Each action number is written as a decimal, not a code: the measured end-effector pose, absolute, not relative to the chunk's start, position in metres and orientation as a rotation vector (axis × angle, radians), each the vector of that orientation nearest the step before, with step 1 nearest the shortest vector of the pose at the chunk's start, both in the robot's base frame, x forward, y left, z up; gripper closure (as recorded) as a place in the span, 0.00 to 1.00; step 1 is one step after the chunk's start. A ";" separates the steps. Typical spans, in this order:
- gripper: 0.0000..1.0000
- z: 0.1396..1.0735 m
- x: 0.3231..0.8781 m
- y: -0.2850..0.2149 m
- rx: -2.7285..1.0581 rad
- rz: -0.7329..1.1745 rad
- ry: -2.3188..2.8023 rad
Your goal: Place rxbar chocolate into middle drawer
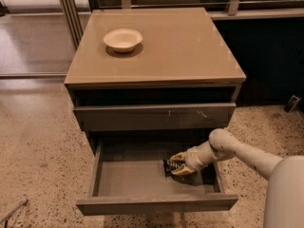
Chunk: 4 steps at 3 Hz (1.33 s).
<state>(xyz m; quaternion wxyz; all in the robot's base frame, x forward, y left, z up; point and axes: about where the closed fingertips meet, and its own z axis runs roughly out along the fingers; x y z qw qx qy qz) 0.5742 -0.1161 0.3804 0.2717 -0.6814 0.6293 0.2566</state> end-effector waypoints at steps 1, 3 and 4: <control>0.38 0.380 0.574 -0.116 -1.835 0.691 1.694; 0.00 0.380 0.574 -0.115 -1.835 0.693 1.694; 0.00 0.380 0.574 -0.115 -1.835 0.693 1.694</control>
Offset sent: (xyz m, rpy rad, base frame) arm 0.0000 0.0000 0.0000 0.0000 0.0000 0.0000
